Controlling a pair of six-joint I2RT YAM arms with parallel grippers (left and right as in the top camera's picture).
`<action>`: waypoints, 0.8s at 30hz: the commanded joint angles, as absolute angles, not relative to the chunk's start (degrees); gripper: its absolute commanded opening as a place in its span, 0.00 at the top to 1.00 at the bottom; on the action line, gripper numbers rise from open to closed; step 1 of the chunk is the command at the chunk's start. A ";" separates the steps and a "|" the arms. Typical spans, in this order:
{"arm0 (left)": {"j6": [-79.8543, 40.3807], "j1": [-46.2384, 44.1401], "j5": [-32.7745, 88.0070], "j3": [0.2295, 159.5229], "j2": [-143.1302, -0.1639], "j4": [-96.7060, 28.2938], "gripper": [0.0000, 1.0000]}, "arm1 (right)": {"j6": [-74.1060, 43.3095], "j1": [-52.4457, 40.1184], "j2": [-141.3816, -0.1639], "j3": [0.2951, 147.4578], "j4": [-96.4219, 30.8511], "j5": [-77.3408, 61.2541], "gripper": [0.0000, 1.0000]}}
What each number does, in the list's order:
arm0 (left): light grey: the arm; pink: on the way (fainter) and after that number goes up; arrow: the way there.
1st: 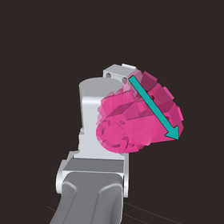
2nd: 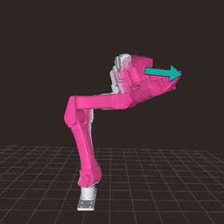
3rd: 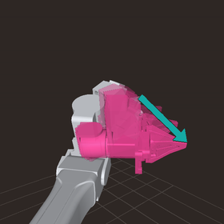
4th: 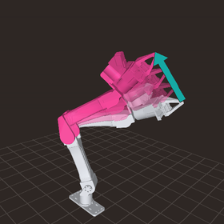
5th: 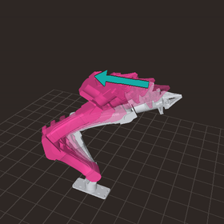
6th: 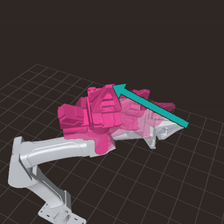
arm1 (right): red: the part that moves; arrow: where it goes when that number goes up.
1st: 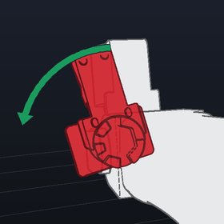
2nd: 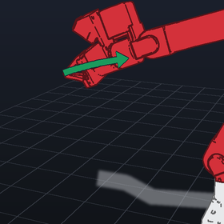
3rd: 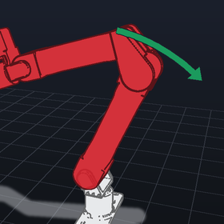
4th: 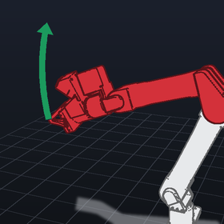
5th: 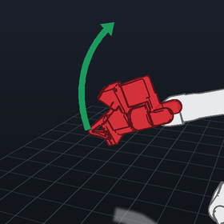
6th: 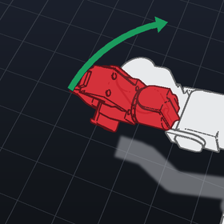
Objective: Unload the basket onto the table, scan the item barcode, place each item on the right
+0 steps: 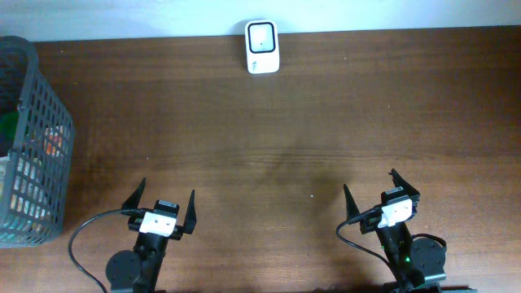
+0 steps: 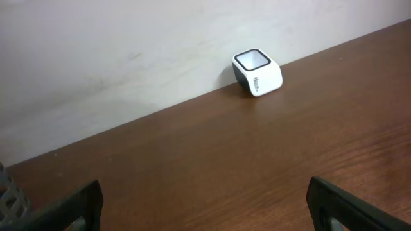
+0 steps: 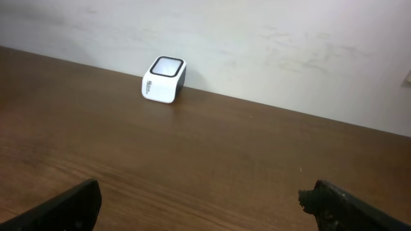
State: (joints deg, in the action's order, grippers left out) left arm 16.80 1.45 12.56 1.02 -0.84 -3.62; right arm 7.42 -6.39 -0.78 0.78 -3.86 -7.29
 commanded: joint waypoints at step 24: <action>17.43 1.28 18.94 0.58 -0.36 -0.47 0.01 | 6.76 -6.83 -0.36 0.32 -3.92 -6.81 0.02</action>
State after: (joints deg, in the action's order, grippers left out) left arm 16.78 1.45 12.95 1.02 -0.84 -3.44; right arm 7.44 -6.39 -0.80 0.78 -3.86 -7.31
